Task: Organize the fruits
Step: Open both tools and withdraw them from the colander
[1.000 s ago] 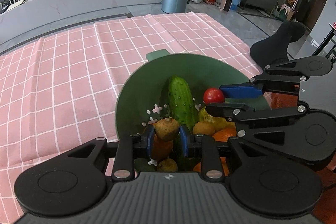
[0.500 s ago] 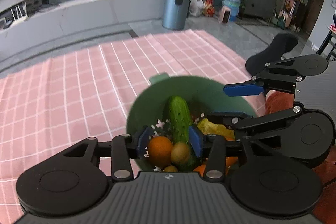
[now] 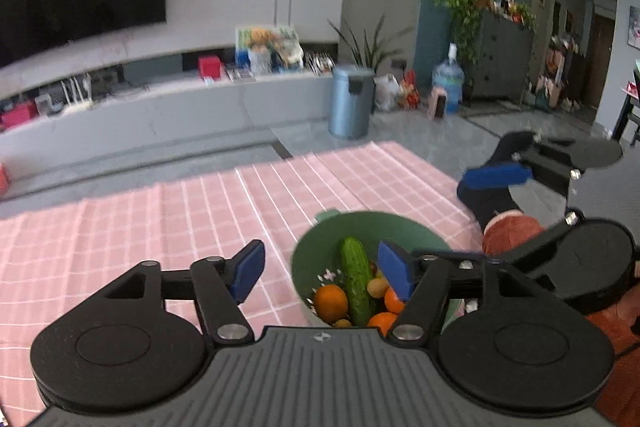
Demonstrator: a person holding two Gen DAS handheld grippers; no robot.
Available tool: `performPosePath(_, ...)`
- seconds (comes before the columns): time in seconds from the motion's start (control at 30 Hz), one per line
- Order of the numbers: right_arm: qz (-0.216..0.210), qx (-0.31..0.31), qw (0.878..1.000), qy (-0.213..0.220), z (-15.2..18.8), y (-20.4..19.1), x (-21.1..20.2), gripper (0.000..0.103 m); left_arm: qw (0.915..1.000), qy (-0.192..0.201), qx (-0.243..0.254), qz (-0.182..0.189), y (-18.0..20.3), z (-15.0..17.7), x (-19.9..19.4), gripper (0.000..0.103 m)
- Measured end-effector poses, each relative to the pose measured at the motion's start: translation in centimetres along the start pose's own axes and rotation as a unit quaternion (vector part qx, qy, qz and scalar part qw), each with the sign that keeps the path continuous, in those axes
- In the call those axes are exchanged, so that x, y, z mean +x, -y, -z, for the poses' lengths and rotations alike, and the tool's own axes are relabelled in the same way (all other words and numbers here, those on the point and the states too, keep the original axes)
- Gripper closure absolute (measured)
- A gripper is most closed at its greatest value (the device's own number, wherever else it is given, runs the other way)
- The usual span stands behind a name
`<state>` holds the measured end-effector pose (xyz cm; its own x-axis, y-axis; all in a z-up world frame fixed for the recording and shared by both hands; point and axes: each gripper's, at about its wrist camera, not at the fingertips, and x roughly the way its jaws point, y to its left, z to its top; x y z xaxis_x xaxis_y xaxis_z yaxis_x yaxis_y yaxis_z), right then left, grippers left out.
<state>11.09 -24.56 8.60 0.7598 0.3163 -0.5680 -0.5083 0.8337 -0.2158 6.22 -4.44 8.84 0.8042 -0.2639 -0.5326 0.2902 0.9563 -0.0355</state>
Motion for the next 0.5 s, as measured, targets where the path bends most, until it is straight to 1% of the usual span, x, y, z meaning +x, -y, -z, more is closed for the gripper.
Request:
performPosePath(0.07, -0.001, 0.007, 1.0, 0.013, 0.2, -1.0, -1.5, 0.017, 0.9998, 0.017, -0.001, -0.014, 0.1, 0.1, -1.4, 0.017)
performPosePath(0.13, -0.007, 0.018, 0.999, 0.029, 0.5, -2.1, -3.1, 0.016, 0.9991, 0.032, -0.001, -0.027, 0.2, 0.4, -2.7, 0.017)
performPosePath(0.2, -0.01, 0.034, 0.999, 0.041, 0.8, -3.0, -4.3, 0.013, 0.9982, 0.043, -0.003, -0.042, 0.4, 0.8, -3.4, 0.017)
performPosePath(0.27, -0.011, 0.054, 0.997, 0.056, 1.5, -3.9, -5.5, 0.007, 0.9972, 0.046, -0.005, -0.059, 0.6, 1.3, -3.9, 0.017)
performPosePath(0.33, -0.007, 0.072, 0.995, 0.066, 2.1, -4.8, -6.2, 0.007, 0.996, 0.045, -0.008, -0.077, 0.7, 1.8, -4.3, 0.017)
performPosePath(0.5, 0.012, 0.109, 0.991, 0.082, 3.9, -7.0, -7.2, 0.005, 0.9935, 0.044, 0.002, -0.105, 0.9, 3.5, -4.8, 0.017)
